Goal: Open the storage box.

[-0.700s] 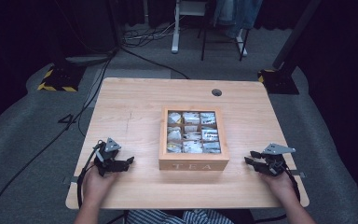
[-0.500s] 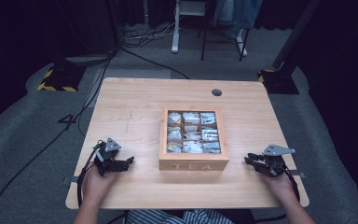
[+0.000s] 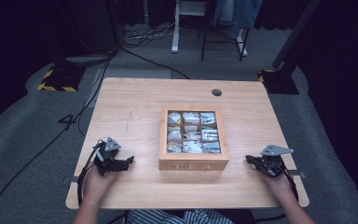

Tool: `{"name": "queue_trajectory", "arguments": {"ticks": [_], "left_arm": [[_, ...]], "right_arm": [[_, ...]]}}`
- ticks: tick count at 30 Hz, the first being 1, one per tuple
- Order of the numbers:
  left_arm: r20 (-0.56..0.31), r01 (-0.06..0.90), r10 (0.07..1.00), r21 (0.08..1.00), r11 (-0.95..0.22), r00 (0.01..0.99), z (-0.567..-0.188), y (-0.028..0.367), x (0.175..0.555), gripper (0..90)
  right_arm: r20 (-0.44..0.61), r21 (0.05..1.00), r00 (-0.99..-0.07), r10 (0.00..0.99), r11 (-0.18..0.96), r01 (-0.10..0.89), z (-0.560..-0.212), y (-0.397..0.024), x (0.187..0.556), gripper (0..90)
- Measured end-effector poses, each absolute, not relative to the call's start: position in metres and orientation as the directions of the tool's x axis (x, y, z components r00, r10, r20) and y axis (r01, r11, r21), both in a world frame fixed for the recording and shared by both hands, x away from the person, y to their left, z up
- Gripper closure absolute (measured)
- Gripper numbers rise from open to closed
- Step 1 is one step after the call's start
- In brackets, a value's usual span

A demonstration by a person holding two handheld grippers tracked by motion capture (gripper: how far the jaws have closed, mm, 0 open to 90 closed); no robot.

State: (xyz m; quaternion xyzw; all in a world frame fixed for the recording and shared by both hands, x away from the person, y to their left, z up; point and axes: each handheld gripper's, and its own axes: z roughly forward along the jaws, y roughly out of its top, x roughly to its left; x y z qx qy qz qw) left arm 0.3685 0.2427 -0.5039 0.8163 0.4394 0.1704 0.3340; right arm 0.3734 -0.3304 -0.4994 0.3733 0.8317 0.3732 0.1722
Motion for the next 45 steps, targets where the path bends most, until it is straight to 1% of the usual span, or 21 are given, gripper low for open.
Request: {"name": "queue_trajectory", "arguments": {"ticks": [3, 4, 6, 8, 9, 11, 14, 15, 16, 19, 23, 29, 42, 43, 45], "left_arm": [[-0.015, 0.603, 0.831, 0.695, -0.391, 0.556, -0.504, 0.243, 0.368, 19.1], [-0.015, 0.603, 0.831, 0.695, -0.391, 0.556, -0.504, 0.243, 0.368, 19.0], [-0.020, 0.604, 0.830, 0.695, -0.390, 0.558, -0.504, 0.243, 0.369, 18.9], [-0.025, 0.612, 0.834, 0.692, -0.384, 0.552, -0.504, 0.242, 0.370, 17.5], [-0.024, 0.614, 0.837, 0.690, -0.382, 0.547, -0.504, 0.241, 0.370, 14.9], [-0.022, 0.618, 0.842, 0.689, -0.378, 0.539, -0.504, 0.240, 0.371, 14.6], [-0.025, 0.625, 0.851, 0.690, -0.365, 0.525, -0.504, 0.237, 0.371, 14.1], [-0.029, 0.628, 0.853, 0.691, -0.359, 0.521, -0.505, 0.237, 0.371, 14.1], [-0.025, 0.624, 0.851, 0.691, -0.365, 0.525, -0.505, 0.237, 0.372, 14.1], [-0.025, 0.625, 0.851, 0.691, -0.365, 0.524, -0.504, 0.237, 0.372, 14.2], [-0.021, 0.623, 0.853, 0.693, -0.364, 0.522, -0.505, 0.236, 0.372, 15.0], [-0.026, 0.624, 0.854, 0.694, -0.359, 0.520, -0.505, 0.236, 0.371, 15.7], [-0.022, 0.622, 0.854, 0.695, -0.361, 0.520, -0.504, 0.237, 0.371, 16.5], [-0.019, 0.621, 0.853, 0.694, -0.364, 0.521, -0.504, 0.237, 0.371, 16.7], [-0.027, 0.615, 0.850, 0.703, -0.358, 0.525, -0.504, 0.237, 0.371, 21.0]], "right_arm": [[0.024, 0.726, -0.637, 0.770, 0.425, 0.540, -0.496, -0.329, 0.375, 90.0], [0.051, 0.719, -0.629, 0.776, 0.409, 0.562, -0.492, -0.330, 0.376, 90.0], [0.056, 0.720, -0.632, 0.773, 0.407, 0.562, -0.489, -0.330, 0.375, 90.0], [0.060, 0.730, -0.644, 0.763, 0.407, 0.550, -0.483, -0.328, 0.372, 90.0], [0.062, 0.738, -0.665, 0.744, 0.414, 0.533, -0.476, -0.326, 0.368, 90.0], [0.058, 0.738, -0.676, 0.735, 0.424, 0.525, -0.472, -0.323, 0.366, 90.0], [0.047, 0.741, -0.729, 0.683, 0.466, 0.484, -0.465, -0.314, 0.360, 90.0], [0.041, 0.738, -0.762, 0.647, 0.494, 0.459, -0.462, -0.308, 0.356, 90.0], [0.041, 0.738, -0.762, 0.647, 0.494, 0.459, -0.462, -0.308, 0.356, 90.0], [0.046, 0.737, -0.807, 0.589, 0.525, 0.425, -0.457, -0.296, 0.350, 90.0], [0.065, 0.744, -0.822, 0.566, 0.522, 0.418, -0.454, -0.289, 0.348, 90.0], [0.102, 0.748, -0.837, 0.538, 0.514, 0.421, -0.450, -0.282, 0.345, 90.0], [0.152, 0.765, -0.828, 0.540, 0.466, 0.444, -0.447, -0.274, 0.351, 90.0], [0.157, 0.770, -0.827, 0.539, 0.458, 0.445, -0.447, -0.274, 0.351, 90.0], [0.170, 0.773, -0.827, 0.536, 0.447, 0.449, -0.447, -0.274, 0.353, 90.0]]}}
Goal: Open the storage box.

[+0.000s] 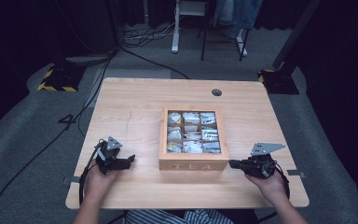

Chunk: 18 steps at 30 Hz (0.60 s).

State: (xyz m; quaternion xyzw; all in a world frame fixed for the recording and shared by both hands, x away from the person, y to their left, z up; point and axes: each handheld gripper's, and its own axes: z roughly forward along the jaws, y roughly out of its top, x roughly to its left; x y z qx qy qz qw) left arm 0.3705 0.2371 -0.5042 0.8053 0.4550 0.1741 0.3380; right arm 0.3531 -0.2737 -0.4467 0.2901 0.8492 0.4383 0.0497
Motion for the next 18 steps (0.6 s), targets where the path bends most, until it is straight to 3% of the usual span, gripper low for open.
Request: {"name": "queue_trajectory", "arguments": {"ticks": [5, 18], "left_arm": [[-0.019, 0.598, 0.831, 0.704, -0.383, 0.555, -0.503, 0.239, 0.371, 26.9], [-0.020, 0.596, 0.829, 0.705, -0.385, 0.559, -0.503, 0.239, 0.371, 27.8]], "right_arm": [[0.173, 0.777, -0.832, 0.528, 0.446, 0.445, -0.448, -0.272, 0.353, 90.0], [0.131, 0.844, -0.834, 0.536, 0.380, 0.378, -0.427, -0.275, 0.349, 90.0]]}}
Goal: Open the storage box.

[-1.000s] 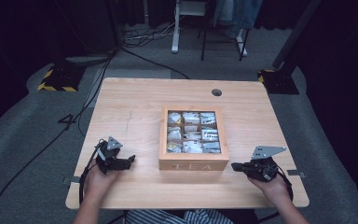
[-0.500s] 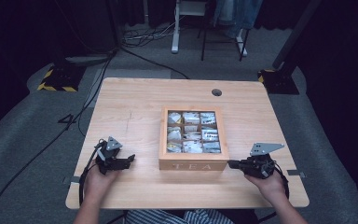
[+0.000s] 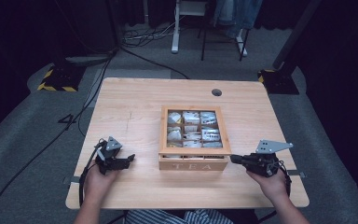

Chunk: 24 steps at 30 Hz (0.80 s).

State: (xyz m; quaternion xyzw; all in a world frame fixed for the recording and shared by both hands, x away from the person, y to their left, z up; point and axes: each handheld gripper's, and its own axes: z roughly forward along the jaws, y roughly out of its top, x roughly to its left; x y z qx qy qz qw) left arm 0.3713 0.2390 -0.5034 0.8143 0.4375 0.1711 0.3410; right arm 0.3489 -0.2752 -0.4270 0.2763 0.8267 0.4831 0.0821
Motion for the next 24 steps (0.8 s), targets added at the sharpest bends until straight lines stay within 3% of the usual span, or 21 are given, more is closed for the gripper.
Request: {"name": "queue_trajectory", "arguments": {"ticks": [24], "left_arm": [[-0.022, 0.608, 0.854, 0.712, -0.352, 0.520, -0.504, 0.239, 0.372, 27.8]], "right_arm": [[0.076, 0.912, -0.837, 0.543, 0.302, 0.278, -0.376, -0.265, 0.375, 90.0]]}}
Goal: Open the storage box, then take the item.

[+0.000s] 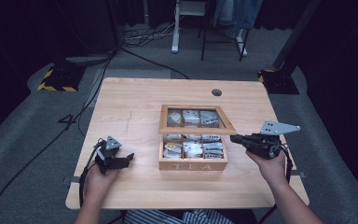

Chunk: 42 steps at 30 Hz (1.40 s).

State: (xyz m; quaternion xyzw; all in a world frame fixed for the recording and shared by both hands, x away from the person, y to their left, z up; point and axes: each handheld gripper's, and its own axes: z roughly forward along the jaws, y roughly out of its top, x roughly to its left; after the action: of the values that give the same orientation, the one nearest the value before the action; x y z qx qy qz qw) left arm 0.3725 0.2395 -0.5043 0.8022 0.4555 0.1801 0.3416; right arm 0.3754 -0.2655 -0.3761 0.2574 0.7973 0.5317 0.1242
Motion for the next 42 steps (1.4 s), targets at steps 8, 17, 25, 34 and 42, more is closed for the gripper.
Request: {"name": "queue_trajectory", "arguments": {"ticks": [8, 17, 25, 34, 42], "left_arm": [[-0.023, 0.611, 0.849, 0.705, -0.360, 0.527, -0.504, 0.240, 0.371, 27.7], [-0.026, 0.612, 0.850, 0.706, -0.357, 0.526, -0.504, 0.241, 0.371, 26.6], [-0.025, 0.610, 0.851, 0.708, -0.355, 0.524, -0.504, 0.241, 0.370, 26.0], [-0.029, 0.611, 0.851, 0.709, -0.352, 0.524, -0.504, 0.241, 0.370, 26.0], [-0.026, 0.626, 0.867, 0.702, -0.339, 0.498, -0.503, 0.240, 0.368, 27.8]], "right_arm": [[0.062, 0.928, -0.833, 0.551, 0.276, 0.251, -0.368, -0.261, 0.385, 90.0], [0.045, 0.937, -0.817, 0.575, 0.259, 0.234, -0.363, -0.254, 0.398, 90.0], [0.061, 0.945, -0.791, 0.609, 0.219, 0.242, -0.362, -0.256, 0.411, 90.0], [0.050, 0.943, -0.775, 0.630, 0.226, 0.244, -0.364, -0.251, 0.416, 90.0], [0.078, 0.942, -0.776, 0.626, 0.209, 0.264, -0.366, -0.248, 0.419, 90.0]]}}
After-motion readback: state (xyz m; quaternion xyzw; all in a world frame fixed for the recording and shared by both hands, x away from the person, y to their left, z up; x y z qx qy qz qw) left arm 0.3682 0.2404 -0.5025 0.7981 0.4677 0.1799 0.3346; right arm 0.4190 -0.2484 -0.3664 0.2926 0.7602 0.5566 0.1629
